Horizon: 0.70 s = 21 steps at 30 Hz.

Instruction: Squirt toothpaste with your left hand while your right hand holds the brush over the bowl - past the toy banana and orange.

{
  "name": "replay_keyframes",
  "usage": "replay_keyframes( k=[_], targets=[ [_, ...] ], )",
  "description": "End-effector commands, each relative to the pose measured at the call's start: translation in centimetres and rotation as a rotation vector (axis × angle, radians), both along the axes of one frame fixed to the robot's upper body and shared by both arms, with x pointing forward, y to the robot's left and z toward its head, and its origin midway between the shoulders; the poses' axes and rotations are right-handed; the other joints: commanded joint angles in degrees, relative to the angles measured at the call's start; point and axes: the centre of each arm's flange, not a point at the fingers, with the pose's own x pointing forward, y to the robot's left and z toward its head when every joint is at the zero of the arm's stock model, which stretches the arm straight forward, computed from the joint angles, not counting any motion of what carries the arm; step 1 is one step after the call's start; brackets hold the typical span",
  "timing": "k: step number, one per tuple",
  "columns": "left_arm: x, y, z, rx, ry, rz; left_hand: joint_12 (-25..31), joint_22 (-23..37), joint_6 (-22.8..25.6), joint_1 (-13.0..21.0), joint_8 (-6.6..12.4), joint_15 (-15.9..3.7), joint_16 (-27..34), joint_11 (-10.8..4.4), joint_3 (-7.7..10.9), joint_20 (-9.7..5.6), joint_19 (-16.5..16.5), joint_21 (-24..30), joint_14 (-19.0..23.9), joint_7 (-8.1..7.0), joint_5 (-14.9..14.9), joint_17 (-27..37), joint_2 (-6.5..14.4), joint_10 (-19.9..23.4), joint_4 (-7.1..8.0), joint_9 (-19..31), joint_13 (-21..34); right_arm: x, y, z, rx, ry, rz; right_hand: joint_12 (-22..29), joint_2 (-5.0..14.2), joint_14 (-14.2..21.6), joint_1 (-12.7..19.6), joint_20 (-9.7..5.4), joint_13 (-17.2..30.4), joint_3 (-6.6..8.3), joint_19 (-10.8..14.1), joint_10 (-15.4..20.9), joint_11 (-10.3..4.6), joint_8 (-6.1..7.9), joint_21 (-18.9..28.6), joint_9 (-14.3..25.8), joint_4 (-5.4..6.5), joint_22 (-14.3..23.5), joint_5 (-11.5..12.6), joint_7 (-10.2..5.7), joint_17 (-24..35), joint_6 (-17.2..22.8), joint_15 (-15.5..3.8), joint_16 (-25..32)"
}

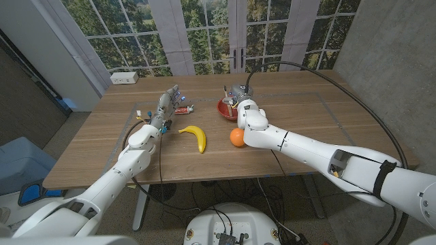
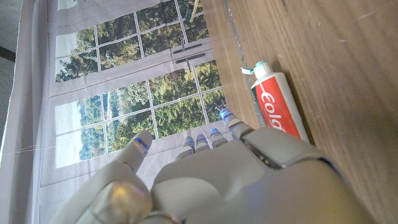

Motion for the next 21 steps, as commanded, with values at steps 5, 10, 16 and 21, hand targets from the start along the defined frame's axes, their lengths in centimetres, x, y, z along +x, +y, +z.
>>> replay_keyframes(
  k=[5,10,16,21],
  targets=[
    [-0.4,-0.2,0.0,0.003,-0.005,0.003,0.1,0.21,0.42,-0.49,0.01,-0.47,0.17,0.11,0.17,-1.17,0.5,-0.13,0.19,-0.02,-0.09,0.2,3.93,0.25,-0.47,0.28,0.23,0.5,0.6,-0.7,-0.035,0.036,-0.035,0.63,-0.28,-0.02,-0.7,0.37,0.49,-0.97,0.06,0.77,-0.31,0.42,0.33,0.14,0.4,0.28,0.36,0.1,0.62,0.58,-3.9,0.62],
    [-0.5,-0.2,0.0,0.001,-0.006,0.005,0.08,0.21,0.38,-0.48,-0.01,-0.43,0.16,0.12,0.17,-1.17,0.51,-0.15,0.16,-0.05,-0.1,0.19,3.92,0.2,-0.49,0.29,0.23,0.9,0.8,-0.9,-0.054,0.048,-0.046,0.63,-0.21,0.52,-1.0,0.3,0.69,-1.4,-0.1,0.72,-0.33,0.35,0.34,0.16,0.65,0.3,0.49,0.08,1.07,0.66,-4.12,1.12],
    [-0.6,-0.1,0.0,0.001,-0.008,0.005,0.08,0.2,0.37,-0.46,-0.02,-0.37,0.15,0.12,0.18,-1.17,0.52,-0.18,0.16,0.01,-0.1,0.19,3.92,0.21,-0.54,0.29,0.23,1.5,1.1,-1.3,-0.07,0.058,-0.061,0.67,-0.07,0.47,-1.21,0.29,0.86,-1.72,-0.18,0.76,-0.29,0.3,0.37,0.17,0.83,0.32,0.56,0.03,1.44,0.74,-4.2,1.34],
    [-0.6,-0.1,0.0,0.002,-0.011,0.004,0.07,0.2,0.38,-0.44,-0.02,-0.34,0.14,0.15,0.19,-1.16,0.53,-0.21,0.14,0.04,-0.11,0.18,3.92,0.19,-0.58,0.29,0.23,1.9,1.1,-1.3,-0.07,0.065,-0.064,0.69,0.02,0.49,-1.23,0.27,0.97,-1.88,-0.24,0.77,-0.35,0.26,0.38,0.18,0.88,0.33,0.6,0.05,1.68,0.77,-4.36,1.51]
  ],
)
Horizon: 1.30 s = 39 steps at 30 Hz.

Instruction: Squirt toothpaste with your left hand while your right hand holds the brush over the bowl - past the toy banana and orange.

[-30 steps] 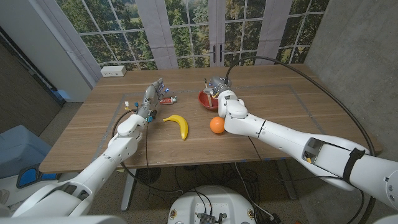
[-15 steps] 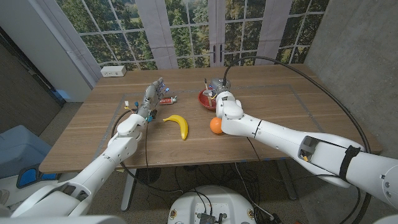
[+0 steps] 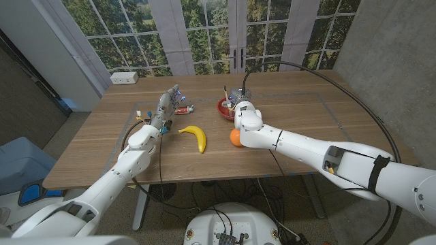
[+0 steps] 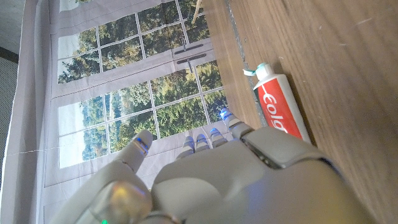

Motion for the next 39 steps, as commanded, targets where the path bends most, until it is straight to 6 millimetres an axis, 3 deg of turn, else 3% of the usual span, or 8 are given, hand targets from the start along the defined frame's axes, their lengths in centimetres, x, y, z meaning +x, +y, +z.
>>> replay_keyframes(
  k=[1,14,27,36,39],
  targets=[
    [-0.2,0.1,0.1,0.001,-0.007,0.001,0.07,0.2,0.37,-0.44,-0.02,-0.32,0.14,0.16,-0.04,-1.15,0.54,-0.11,0.15,0.01,-0.11,0.17,3.92,0.18,-0.36,0.29,0.23,1.1,0.3,-0.4,-0.02,0.019,-0.024,0.36,0.32,0.52,-0.16,0.08,0.2,-0.32,-0.41,0.39,0.04,0.27,0.4,0.19,-0.02,0.14,0.61,-0.23,0.36,0.61,-4.32,0.59],
    [-0.2,0.2,0.1,0.0,-0.008,0.0,0.09,0.2,0.35,-0.41,-0.03,-0.34,0.13,0.1,-0.04,-1.17,0.56,-0.17,0.13,0.02,-0.12,0.16,3.87,0.24,-0.45,0.29,0.23,1.8,0.5,-0.6,-0.038,0.037,-0.026,0.46,0.64,0.55,0.26,-0.04,0.53,-0.67,-0.28,0.52,-0.05,0.22,0.58,0.22,-0.16,0.17,0.76,-0.37,1.12,0.89,-4.63,1.13],
    [-0.2,0.3,0.1,-0.001,-0.006,0.005,0.09,0.2,0.38,-0.4,-0.03,-0.4,0.13,0.09,-0.06,-1.2,0.58,-0.21,0.14,0.04,-0.14,0.15,3.81,0.25,-0.53,0.29,0.23,2.7,0.4,-0.8,-0.045,0.049,-0.008,2.52,3.17,3.83,2.75,-0.94,2.23,-1.21,0.97,4.59,-1.5,1.48,1.78,0.38,-0.57,0.33,0.68,-2.07,4.91,4.89,-6.4,5.27],
    [-0.1,0.2,0.1,0.002,-0.001,0.005,0.08,0.2,0.36,-0.37,-0.04,-0.4,0.12,-0.02,-0.05,-1.21,0.57,-0.24,0.13,-0.02,-0.15,0.14,3.78,0.23,-0.62,0.29,0.23,3.1,0.2,-1.1,-0.045,0.042,-0.006,6.08,6.07,8.69,5.88,-2.19,4.55,-0.48,2.31,11.6,-3.85,4.16,3.67,0.43,-1.04,0.59,-0.15,-4.35,7.82,12.28,-9.14,8.37],
    [-0.1,0.2,0.2,0.004,0.0,0.005,0.08,0.2,0.36,-0.36,-0.04,-0.41,0.11,0.06,-0.05,-1.17,0.58,-0.25,0.13,-0.05,-0.16,0.14,3.77,0.23,-0.66,0.29,0.23,3.2,0.2,-1.2,-0.044,0.033,-0.005,7.7,7.83,10.61,7.87,-3.89,5.6,0.75,3.15,14.79,-4.73,5.31,4.71,0.39,-1.4,0.67,-0.45,-5.16,8.49,15.46,-9.74,8.69]
  ],
)
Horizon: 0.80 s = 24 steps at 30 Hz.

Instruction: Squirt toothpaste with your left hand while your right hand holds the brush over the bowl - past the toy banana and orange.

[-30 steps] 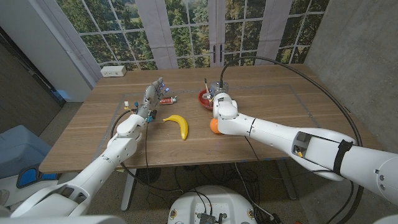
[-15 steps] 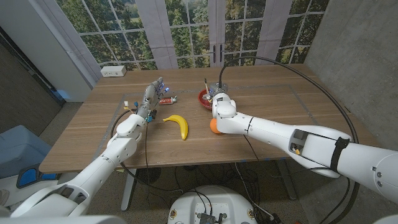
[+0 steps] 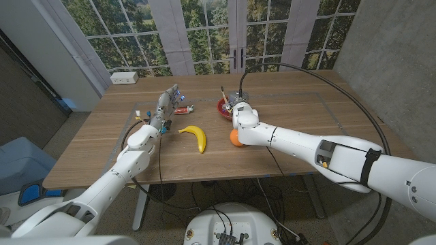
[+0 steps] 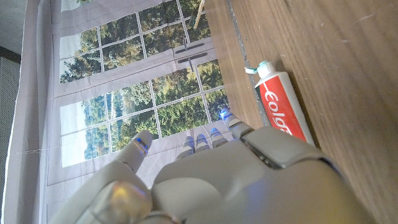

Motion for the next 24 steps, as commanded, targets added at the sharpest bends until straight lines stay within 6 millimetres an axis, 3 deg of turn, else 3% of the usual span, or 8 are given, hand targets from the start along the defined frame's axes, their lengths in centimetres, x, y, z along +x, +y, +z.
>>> replay_keyframes(
  k=[1,7,16,24],
  targets=[
    [0.07,0.04,0.04,0.004,0.007,0.004,0.08,0.2,0.36,-0.35,-0.04,-0.4,0.12,0.03,0.19,-1.18,0.59,-0.03,0.15,-0.06,-0.16,0.12,3.77,0.24,-0.43,0.29,0.23,0.58,-0.26,-0.24,0.001,-0.01,0.007,2.04,2.52,2.78,2.68,-1.81,1.48,1.88,0.74,3.78,-0.98,1.56,1.37,0.11,-0.5,0.2,-0.53,-0.91,1.01,4.22,-9.36,0.9],
    [0.13,-0.08,0.18,0.009,0.008,0.002,0.07,0.2,0.35,-0.33,-0.05,-0.44,0.11,0.05,0.19,-1.17,0.56,-0.05,0.15,-0.07,-0.17,0.11,3.74,0.2,-0.5,0.29,0.23,0.52,-0.47,-0.19,0.018,-0.03,0.024,5.12,4.85,6.77,5.73,-3.07,3.22,4.07,0.83,10.23,-1.51,3.66,3.02,0.06,-0.66,0.34,-0.57,-0.87,2.19,10.02,-9.59,1.43],
    [0.33,-0.31,0.39,0.017,0.01,-0.005,0.06,0.2,0.29,-0.25,-0.07,-0.41,0.09,0.08,0.21,-1.15,0.57,-0.08,0.15,-0.07,-0.19,0.08,3.71,0.19,-0.65,0.29,0.23,0.39,-0.83,0.02,0.025,-0.038,0.031,8.97,4.85,11.48,7.7,-3.46,5.83,4.69,0.73,16.44,-1.57,3.99,4.83,-0.02,-0.63,0.47,-0.96,-0.44,4.76,11.91,-9.46,3.26],
    [0.46,-0.4,0.58,0.021,0.009,-0.003,0.1,0.2,0.24,-0.17,-0.08,-0.43,0.09,0.03,0.22,-1.17,0.56,-0.1,0.17,-0.12,-0.2,0.06,3.69,0.27,-0.81,0.29,0.23,0.16,-1.18,0.21,0.034,-0.082,0.052,10.99,4.85,13.58,8.69,-3.89,8.0,4.86,1.24,17.89,-2.49,3.88,6.19,0.0,-0.41,0.58,-1.15,-0.1,6.45,12.67,-9.38,4.03]
  ],
)
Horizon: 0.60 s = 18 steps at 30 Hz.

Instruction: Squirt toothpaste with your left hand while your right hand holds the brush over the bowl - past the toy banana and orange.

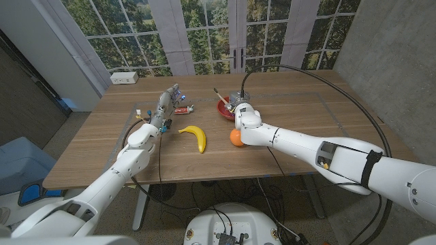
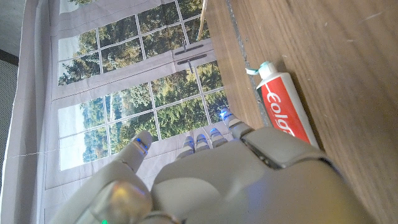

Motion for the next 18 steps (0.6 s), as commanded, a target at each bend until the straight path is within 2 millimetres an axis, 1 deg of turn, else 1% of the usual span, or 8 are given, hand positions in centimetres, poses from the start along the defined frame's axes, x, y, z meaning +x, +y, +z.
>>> replay_keyframes(
  k=[1,2,5,11,13,16,18],
  targets=[
    [0.22,-0.17,0.18,0.008,0.001,0.0,0.1,0.2,0.25,-0.15,-0.08,-0.43,0.09,0.03,0.23,-1.13,0.57,-0.1,0.18,-0.11,-0.21,0.05,3.68,0.27,-0.37,0.29,0.23,-0.25,-0.46,0.27,0.013,-0.046,0.024,1.28,1.88,1.05,2.75,-2.39,1.44,0.34,0.4,1.26,-1.11,0.37,0.95,0.2,0.45,0.29,0.07,-0.54,0.9,1.36,-7.12,0.29],
    [0.22,-0.16,0.2,0.01,0.0,0.003,0.1,0.2,0.24,-0.13,-0.08,-0.39,0.09,0.04,0.23,-1.12,0.58,-0.1,0.19,-0.12,-0.21,0.04,3.68,0.28,-0.41,0.29,0.23,-0.25,-0.48,0.29,0.012,-0.05,0.022,1.47,1.8,1.16,2.78,-2.51,1.77,0.29,0.26,1.17,-1.43,0.25,1.05,0.22,0.49,0.31,0.09,-0.59,1.11,1.21,-7.12,0.31],
    [0.15,-0.11,0.31,0.026,-0.003,0.022,0.13,0.19,0.25,-0.06,-0.07,-0.42,0.09,-0.06,0.25,-1.07,0.6,-0.11,0.24,-0.14,-0.22,0.02,3.68,0.38,-0.54,0.29,0.23,-0.31,-0.6,0.35,0.017,-0.065,0.032,1.84,1.85,1.07,2.75,-2.81,2.52,0.25,0.05,0.81,-1.74,0.16,1.32,0.32,0.71,0.37,0.21,-0.78,1.42,1.16,-7.1,0.06],
    [0.07,-0.04,0.45,0.028,-0.009,0.033,0.28,0.18,0.49,0.2,0.03,-0.25,0.23,-0.2,0.2,-1.01,0.91,-0.04,0.83,-0.24,-0.31,-0.06,3.45,0.85,-1.09,0.29,0.22,-0.45,-0.83,0.56,0.029,-0.092,0.048,2.55,1.93,1.29,2.84,-2.99,3.77,0.12,-0.31,0.46,-2.03,0.21,1.75,0.54,0.93,0.46,0.4,-0.91,2.15,1.4,-7.16,0.06],
    [0.04,-0.01,0.51,0.029,-0.013,0.04,0.41,0.15,1.32,0.51,0.32,-0.25,0.38,-0.34,0.13,-0.95,1.04,-0.06,1.56,-0.52,-0.44,-0.12,3.17,1.35,-1.75,0.3,0.2,-0.49,-0.93,0.65,0.037,-0.101,0.056,2.96,1.98,1.47,2.89,-3.01,4.35,0.05,-0.34,0.5,-2.17,0.27,2.0,0.63,1.01,0.5,0.48,-0.84,2.55,1.57,-7.17,0.16],
    [-0.07,0.12,0.68,0.032,-0.022,0.051,0.5,0.13,1.88,0.78,0.46,-0.11,0.45,-0.24,0.06,-0.77,1.42,0.03,2.09,-0.63,-0.57,-0.14,2.93,1.77,-2.36,0.31,0.2,-0.52,-1.11,0.74,0.046,-0.109,0.063,3.68,2.07,1.66,3.18,-3.01,5.27,0.06,-0.5,0.77,-2.2,0.3,2.36,0.77,0.99,0.57,0.61,-0.73,3.17,1.72,-7.28,0.25],
    [-0.16,0.23,0.79,0.034,-0.027,0.062,0.57,0.11,2.76,1.15,0.67,0.03,0.47,-0.23,0.01,-0.6,1.88,0.12,2.6,-0.88,-0.76,-0.16,2.68,2.2,-3.15,0.33,0.2,-0.53,-1.24,0.79,0.051,-0.116,0.069,3.94,2.1,1.76,3.25,-3.03,5.72,0.04,-0.53,0.65,-2.39,0.33,2.54,0.89,1.03,0.59,0.65,-0.64,3.47,1.75,-7.29,0.28]
  ],
)
